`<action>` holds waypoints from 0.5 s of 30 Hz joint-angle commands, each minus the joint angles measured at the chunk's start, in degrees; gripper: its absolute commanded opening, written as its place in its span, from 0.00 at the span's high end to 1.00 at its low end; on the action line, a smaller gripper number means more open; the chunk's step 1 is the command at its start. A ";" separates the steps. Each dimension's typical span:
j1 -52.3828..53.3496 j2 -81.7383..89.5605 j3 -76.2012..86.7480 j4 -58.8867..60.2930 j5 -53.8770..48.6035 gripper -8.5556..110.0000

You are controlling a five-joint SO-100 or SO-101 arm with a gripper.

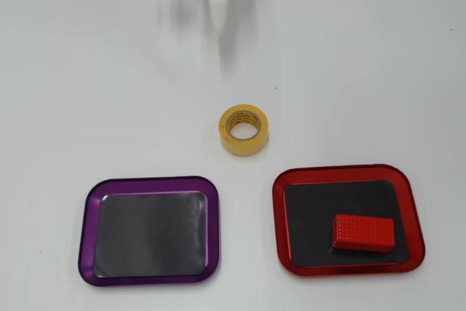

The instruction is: Grasp a red block and put it in the left red dish.

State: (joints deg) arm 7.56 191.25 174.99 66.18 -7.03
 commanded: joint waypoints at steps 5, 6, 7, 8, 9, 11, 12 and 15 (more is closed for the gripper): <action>-1.41 6.59 0.35 1.49 1.32 0.71; -1.41 6.59 0.35 1.49 1.32 0.71; -1.41 6.59 0.35 1.49 1.41 0.71; -1.41 6.59 0.35 1.49 1.41 0.71; -1.41 6.59 0.35 1.67 1.32 0.71; -1.41 6.59 0.35 3.96 1.32 0.72; -1.58 6.59 0.35 5.27 1.32 0.74; -3.87 6.59 0.35 7.29 1.41 0.87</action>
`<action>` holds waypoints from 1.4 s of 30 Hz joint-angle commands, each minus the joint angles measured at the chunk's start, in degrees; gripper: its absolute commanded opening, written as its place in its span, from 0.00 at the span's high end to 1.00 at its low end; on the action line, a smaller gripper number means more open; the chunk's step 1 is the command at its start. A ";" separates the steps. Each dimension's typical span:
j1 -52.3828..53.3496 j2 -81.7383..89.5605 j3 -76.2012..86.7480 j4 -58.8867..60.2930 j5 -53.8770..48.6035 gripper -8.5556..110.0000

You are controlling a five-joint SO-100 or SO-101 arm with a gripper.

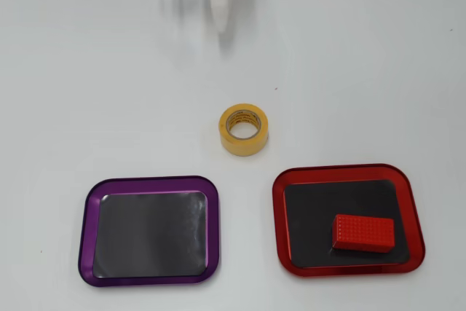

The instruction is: Grasp a red block and put it in the left red dish.

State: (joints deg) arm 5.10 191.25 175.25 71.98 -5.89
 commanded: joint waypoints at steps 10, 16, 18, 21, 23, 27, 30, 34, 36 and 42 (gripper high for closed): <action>-2.46 6.68 0.00 1.85 0.88 0.93; -2.02 6.68 0.00 1.23 0.70 0.93; -2.37 6.68 0.00 1.23 0.26 0.93; -2.37 6.68 0.00 1.23 0.18 0.93; -2.37 6.68 0.00 1.23 0.18 0.93; -2.37 6.68 0.00 1.23 0.18 0.93; -2.37 6.68 0.00 1.23 0.18 0.93; -2.37 6.68 0.00 1.23 0.18 0.93; -2.37 6.68 0.00 1.23 0.18 0.93; -2.37 6.68 0.00 1.23 0.18 0.93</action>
